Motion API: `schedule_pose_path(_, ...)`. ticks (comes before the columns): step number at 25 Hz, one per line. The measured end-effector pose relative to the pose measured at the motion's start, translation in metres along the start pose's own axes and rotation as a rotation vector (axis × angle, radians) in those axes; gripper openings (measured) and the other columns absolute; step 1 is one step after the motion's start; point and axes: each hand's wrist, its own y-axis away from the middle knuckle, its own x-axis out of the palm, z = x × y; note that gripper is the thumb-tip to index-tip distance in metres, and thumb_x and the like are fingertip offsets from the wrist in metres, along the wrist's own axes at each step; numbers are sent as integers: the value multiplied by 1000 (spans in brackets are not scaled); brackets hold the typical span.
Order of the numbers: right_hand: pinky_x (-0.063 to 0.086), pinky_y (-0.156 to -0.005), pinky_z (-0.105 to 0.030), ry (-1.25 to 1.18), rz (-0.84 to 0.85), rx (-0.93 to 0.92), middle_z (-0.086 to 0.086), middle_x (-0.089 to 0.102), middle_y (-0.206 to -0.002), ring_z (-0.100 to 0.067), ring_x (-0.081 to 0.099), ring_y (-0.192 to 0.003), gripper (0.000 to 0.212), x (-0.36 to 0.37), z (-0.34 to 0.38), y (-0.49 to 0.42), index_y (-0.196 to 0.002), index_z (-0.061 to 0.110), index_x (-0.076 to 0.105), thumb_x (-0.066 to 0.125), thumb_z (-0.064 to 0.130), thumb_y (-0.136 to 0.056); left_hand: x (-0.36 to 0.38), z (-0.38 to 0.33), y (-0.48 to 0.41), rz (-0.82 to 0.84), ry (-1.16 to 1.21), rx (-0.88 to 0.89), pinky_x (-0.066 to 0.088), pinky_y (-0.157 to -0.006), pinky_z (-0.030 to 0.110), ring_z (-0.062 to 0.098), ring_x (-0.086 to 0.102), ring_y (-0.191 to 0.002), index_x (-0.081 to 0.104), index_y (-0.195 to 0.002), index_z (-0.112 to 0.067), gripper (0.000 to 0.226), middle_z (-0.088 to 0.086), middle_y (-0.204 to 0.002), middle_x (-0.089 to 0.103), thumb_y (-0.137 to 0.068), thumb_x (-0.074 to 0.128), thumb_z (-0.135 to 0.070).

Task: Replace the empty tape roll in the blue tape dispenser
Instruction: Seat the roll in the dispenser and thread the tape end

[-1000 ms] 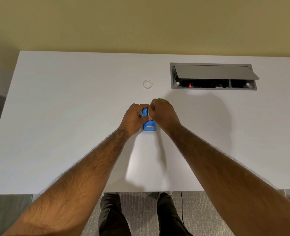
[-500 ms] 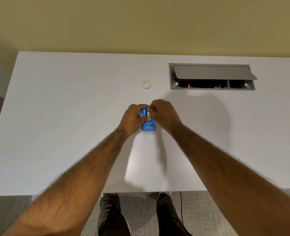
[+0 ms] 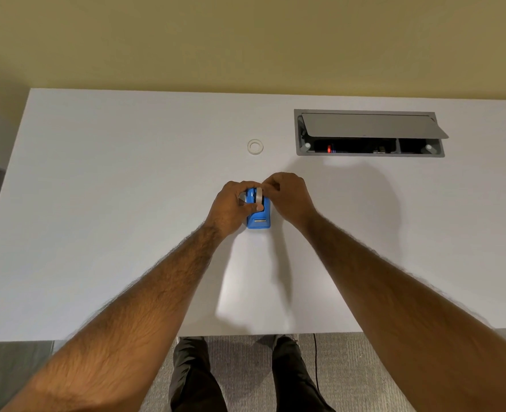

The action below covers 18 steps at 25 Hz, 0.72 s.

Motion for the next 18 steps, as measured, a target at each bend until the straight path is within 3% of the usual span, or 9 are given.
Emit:
schedule_pose_path(6,54,-77,-34,191,51,-121,-12,71,-85,-25,65,-78,25,-1,2,6,-90,4,69,51,22,-95,-1,0,-1,3,-18,-8,50,-97,33,20,63,-99,68,-122,-29,47,-11,-109,59,-78,83,-24)
schedule_pose_path(8,51,-74,-29,242,44,-118,-11,70,-83,-23,64,-75,25,-1,4,5,-90,6,68,51,24,-96,-1,0,-1,7,-14,-8,50,-99,36,18,61,-103,68,-121,-29,46,-10,-111,61,-78,83,-23)
schedule_pose_path(13,41,-69,-23,252,29,-84,-10,69,-84,-17,58,-71,24,1,9,3,-93,8,67,53,27,-96,0,0,0,-3,-27,21,50,-100,42,21,61,-102,67,-118,-32,41,-26,-99,54,-80,80,-21)
schedule_pose_path(18,45,-71,-24,255,31,-68,-11,70,-87,-20,61,-74,24,1,11,1,-96,6,67,53,26,-96,1,0,-1,0,-27,28,50,-101,49,26,62,-104,67,-121,-24,42,-10,-105,58,-82,79,-20)
